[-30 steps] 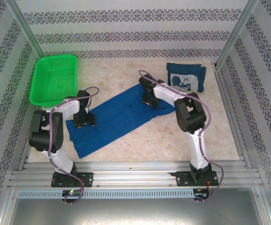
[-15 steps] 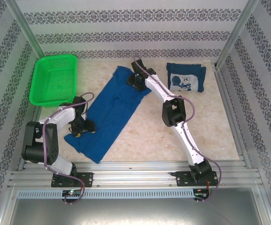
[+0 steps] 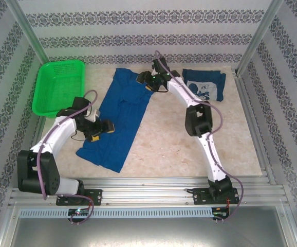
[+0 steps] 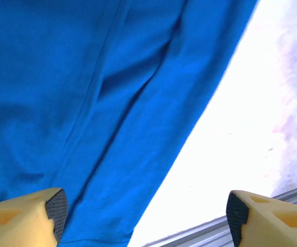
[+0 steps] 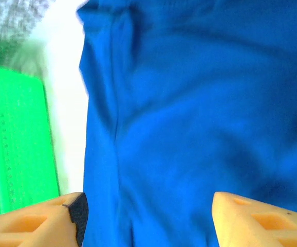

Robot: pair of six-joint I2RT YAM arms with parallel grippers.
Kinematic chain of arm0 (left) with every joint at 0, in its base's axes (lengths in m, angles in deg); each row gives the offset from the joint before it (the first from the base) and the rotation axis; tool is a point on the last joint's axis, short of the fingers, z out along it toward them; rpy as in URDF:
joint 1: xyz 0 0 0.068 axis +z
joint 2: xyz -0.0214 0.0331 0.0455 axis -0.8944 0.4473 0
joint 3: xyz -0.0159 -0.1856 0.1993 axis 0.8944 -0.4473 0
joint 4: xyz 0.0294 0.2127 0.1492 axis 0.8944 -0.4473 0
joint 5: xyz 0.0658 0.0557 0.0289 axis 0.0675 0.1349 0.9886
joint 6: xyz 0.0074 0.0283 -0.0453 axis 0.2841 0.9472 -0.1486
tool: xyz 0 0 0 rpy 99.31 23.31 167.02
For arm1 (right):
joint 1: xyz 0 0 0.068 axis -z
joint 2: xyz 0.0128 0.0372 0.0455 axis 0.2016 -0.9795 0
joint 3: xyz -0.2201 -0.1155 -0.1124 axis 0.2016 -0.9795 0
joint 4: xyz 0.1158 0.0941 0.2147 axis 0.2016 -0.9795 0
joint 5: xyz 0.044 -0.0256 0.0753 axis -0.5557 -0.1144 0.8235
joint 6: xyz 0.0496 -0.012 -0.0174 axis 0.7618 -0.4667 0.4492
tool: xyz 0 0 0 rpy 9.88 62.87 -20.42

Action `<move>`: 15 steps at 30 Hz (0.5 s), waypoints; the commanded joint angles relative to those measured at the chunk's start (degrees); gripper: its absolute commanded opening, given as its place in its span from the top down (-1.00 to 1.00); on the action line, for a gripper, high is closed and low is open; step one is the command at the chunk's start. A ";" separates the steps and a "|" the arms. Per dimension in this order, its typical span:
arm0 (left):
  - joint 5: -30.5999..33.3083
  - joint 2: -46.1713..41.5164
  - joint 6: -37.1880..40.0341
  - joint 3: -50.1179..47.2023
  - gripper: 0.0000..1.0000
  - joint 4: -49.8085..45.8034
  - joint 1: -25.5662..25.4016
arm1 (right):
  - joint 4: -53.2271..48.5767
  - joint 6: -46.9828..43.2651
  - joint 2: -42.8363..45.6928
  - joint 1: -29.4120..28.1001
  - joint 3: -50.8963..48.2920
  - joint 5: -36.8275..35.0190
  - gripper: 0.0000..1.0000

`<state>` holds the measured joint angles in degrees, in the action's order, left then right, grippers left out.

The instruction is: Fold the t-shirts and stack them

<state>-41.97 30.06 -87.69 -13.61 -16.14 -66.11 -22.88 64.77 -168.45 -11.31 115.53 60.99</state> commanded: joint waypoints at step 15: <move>17.59 7.45 0.59 -5.26 -0.33 2.29 5.49 | 15.73 13.98 22.84 -21.04 -46.25 -13.56 -0.04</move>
<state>-26.10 38.67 -86.05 -15.97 -16.28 -60.82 -9.70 74.50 -144.27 -31.66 68.30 50.06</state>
